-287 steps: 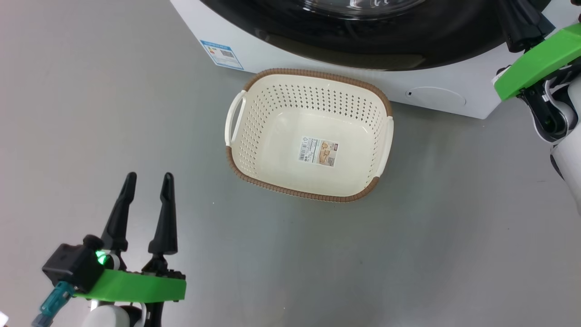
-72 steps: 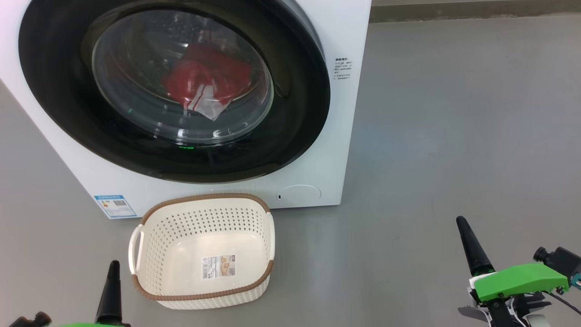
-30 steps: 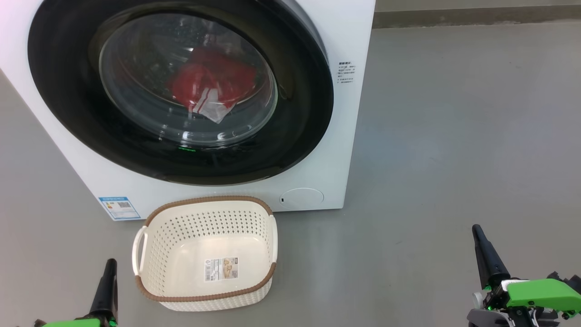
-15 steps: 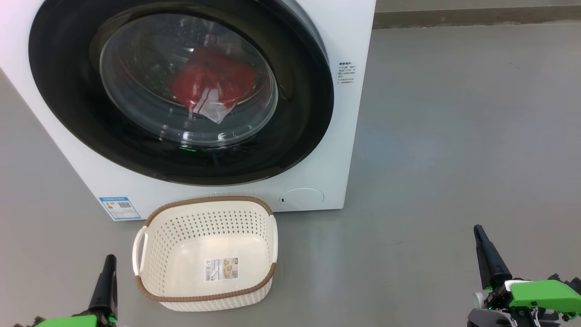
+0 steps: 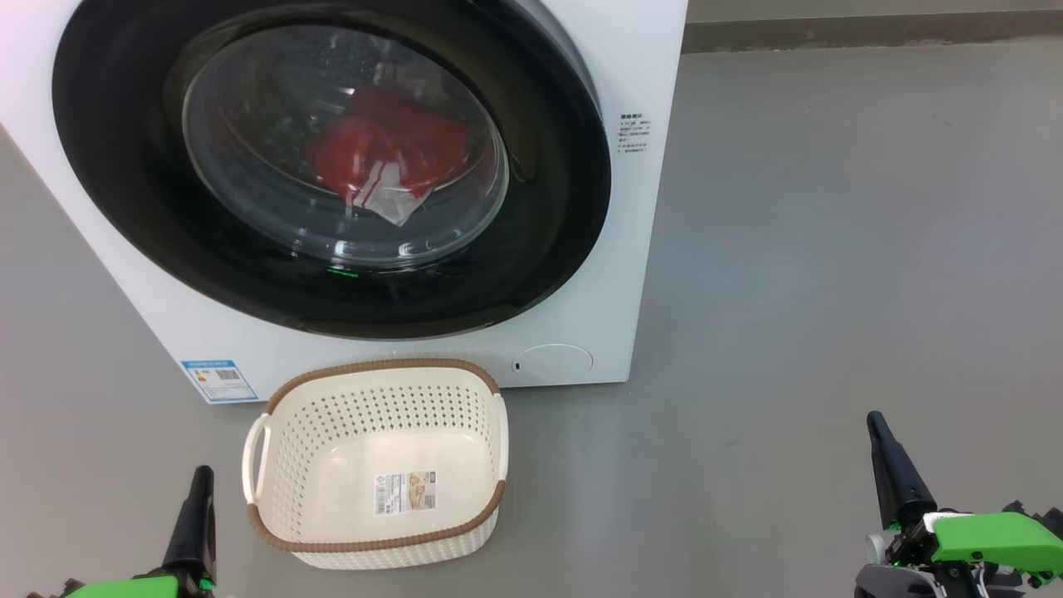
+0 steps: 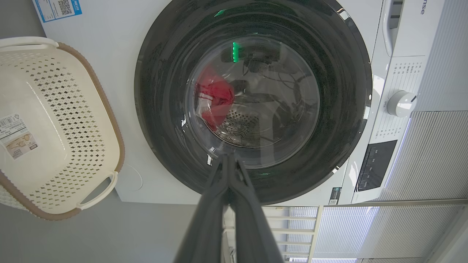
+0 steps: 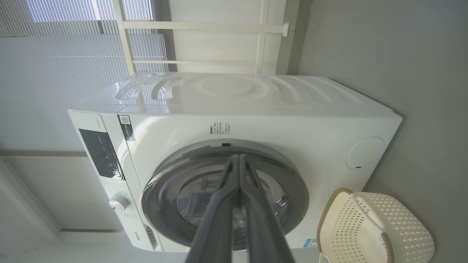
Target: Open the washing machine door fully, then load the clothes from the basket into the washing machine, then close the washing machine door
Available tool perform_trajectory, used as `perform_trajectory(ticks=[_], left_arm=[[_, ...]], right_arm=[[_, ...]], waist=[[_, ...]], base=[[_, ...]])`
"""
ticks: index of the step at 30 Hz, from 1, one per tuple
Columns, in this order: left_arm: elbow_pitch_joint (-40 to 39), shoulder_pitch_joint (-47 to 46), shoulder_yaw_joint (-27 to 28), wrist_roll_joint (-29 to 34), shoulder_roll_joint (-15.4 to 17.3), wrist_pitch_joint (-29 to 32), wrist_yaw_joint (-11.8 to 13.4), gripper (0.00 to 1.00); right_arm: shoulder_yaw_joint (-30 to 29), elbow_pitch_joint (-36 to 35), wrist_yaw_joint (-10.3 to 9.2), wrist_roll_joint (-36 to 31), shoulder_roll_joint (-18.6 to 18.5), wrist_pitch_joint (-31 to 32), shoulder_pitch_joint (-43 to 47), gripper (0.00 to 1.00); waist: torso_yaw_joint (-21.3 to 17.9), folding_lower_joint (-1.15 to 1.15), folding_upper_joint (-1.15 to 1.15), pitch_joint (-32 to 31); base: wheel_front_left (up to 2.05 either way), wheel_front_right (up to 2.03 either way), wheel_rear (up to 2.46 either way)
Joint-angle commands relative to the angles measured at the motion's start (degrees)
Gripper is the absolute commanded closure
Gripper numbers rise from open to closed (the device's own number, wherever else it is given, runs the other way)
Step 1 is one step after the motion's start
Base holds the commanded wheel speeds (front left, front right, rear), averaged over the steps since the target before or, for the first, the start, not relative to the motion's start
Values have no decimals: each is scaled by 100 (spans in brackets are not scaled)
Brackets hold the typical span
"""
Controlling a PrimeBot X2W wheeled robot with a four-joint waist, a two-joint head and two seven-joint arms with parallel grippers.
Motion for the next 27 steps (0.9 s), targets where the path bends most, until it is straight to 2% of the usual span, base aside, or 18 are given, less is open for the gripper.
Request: perform_trajectory(ticks=[1,27], left_arm=[[-106,-220,200,6,80,27,-20,100],[-105,-222,228,30,60,50,-20,100]], right_arm=[[121,-175,9,1,-10,30,-61,100],[110,-175,9,-8,-2,39,-62,100]], waist=[[0,0,0,0],[0,0,0,0]], base=[[0,0,0],[0,0,0]])
